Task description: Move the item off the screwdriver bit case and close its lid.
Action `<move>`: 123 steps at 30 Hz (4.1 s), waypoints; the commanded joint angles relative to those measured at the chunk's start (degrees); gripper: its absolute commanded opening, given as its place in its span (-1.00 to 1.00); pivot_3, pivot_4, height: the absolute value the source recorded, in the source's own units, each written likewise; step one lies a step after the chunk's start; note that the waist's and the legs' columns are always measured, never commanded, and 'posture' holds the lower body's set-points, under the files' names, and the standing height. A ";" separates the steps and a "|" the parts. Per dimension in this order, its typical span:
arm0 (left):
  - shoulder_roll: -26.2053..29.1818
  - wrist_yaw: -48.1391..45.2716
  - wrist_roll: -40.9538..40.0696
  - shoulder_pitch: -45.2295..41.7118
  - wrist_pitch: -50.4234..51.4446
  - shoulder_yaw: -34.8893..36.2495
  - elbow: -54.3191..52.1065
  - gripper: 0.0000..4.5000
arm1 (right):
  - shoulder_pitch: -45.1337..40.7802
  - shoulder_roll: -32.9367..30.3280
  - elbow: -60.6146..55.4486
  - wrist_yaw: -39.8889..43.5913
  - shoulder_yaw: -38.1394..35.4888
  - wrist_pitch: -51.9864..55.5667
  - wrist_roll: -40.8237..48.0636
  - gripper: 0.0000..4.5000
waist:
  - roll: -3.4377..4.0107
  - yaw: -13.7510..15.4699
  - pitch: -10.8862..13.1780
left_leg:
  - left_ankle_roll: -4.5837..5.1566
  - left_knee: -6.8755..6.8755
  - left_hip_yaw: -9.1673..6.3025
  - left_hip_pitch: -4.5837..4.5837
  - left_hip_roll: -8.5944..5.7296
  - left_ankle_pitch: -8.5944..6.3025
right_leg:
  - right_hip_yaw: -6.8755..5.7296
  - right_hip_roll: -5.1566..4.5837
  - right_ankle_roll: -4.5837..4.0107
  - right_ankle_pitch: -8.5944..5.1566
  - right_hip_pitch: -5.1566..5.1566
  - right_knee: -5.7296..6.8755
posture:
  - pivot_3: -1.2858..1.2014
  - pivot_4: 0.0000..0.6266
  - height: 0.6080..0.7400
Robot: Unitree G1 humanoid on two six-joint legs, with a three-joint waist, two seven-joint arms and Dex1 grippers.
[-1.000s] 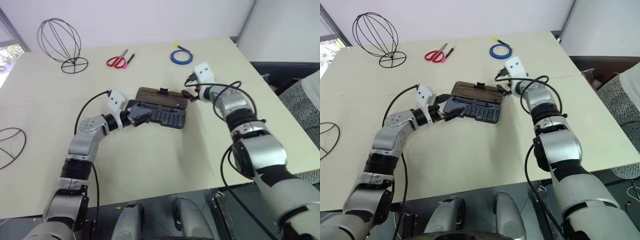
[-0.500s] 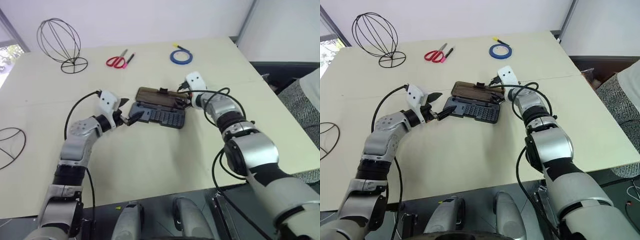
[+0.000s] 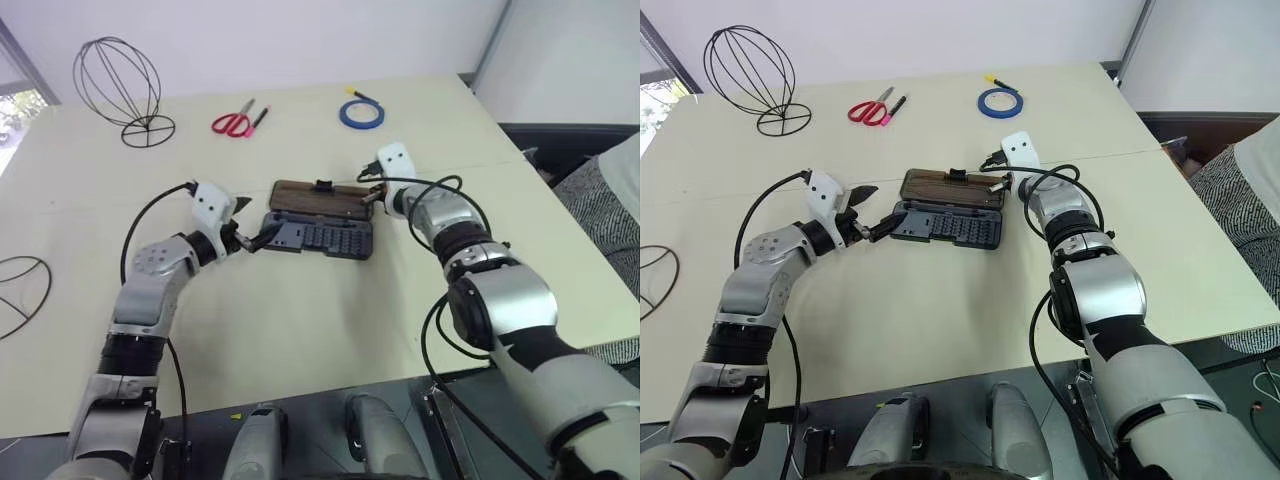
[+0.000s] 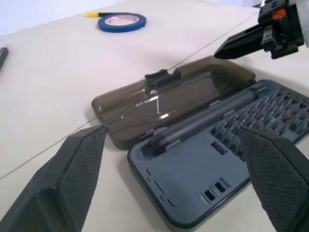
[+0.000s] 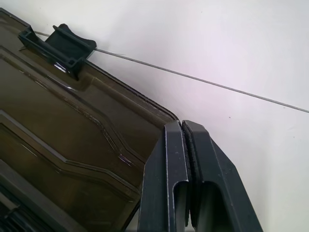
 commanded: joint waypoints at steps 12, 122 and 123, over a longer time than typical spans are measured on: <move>0.52 0.15 0.85 -3.19 -2.68 1.37 2.22 1.00 | 2.83 2.62 -5.17 2.52 -0.20 6.65 1.12 -0.88 | 0.00 -0.23 -0.01 | 0.00 -0.01 0.00 0.03 0.01 0.00 | 0.00 0.02 0.00 0.00 0.00 0.01 | 0.03 -0.52 1.00; -1.61 1.22 2.29 -3.29 -1.47 2.01 1.04 1.00 | 26.21 9.03 -64.13 -18.53 -6.31 46.35 5.16 0.75 | -0.01 0.12 -0.04 | -0.01 0.02 -0.02 -0.05 -0.01 0.01 | 0.01 0.00 -0.01 -0.01 -0.18 0.25 | 0.03 -0.52 1.00; -1.63 1.25 2.35 -3.45 -1.52 1.97 1.17 1.00 | 26.53 9.01 -64.44 -18.56 -6.03 46.37 5.09 0.62 | -0.01 0.13 -0.04 | -0.01 0.01 -0.02 -0.05 -0.01 0.01 | 0.01 0.00 -0.01 -0.01 -0.18 0.25 | 0.03 -0.52 1.00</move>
